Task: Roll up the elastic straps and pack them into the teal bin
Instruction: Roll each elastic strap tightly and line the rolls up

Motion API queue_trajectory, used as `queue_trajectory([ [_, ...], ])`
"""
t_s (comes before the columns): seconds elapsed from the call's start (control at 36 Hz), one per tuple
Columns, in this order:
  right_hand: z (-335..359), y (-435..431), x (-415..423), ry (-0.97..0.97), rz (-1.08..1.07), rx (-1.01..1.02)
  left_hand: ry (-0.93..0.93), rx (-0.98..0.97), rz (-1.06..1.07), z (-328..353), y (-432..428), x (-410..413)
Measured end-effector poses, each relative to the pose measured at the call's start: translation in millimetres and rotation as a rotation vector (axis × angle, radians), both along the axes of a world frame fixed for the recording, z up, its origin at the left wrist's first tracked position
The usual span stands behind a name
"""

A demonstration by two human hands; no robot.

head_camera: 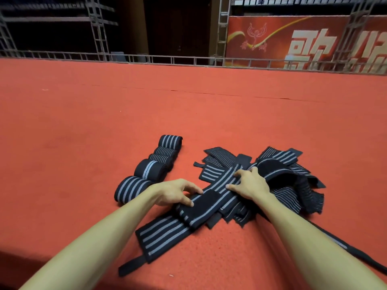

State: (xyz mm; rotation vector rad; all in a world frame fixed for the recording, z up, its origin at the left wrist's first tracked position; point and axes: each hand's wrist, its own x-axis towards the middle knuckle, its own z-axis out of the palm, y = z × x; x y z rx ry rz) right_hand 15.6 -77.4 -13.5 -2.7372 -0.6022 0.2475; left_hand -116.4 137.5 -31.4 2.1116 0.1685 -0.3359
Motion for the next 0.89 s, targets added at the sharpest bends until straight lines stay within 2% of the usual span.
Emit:
queue_trajectory([
  [0.22, -10, -1, 6, -0.019, 0.010, 0.018, -0.046, 0.093, 0.095, 8, -21, 28],
  [0.5, -15, -6, 12, -0.030, 0.032, 0.055, -0.103, 0.057, 0.145, 13, -38, 55],
  [0.69, -11, -7, 10, -0.026, 0.072, 0.051, 0.024, 0.075, 0.060, 15, -40, 39],
  [0.89, -10, -5, 11, -0.019, 0.074, 0.046, -0.019, 0.128, 0.088, 18, -40, 36],
])
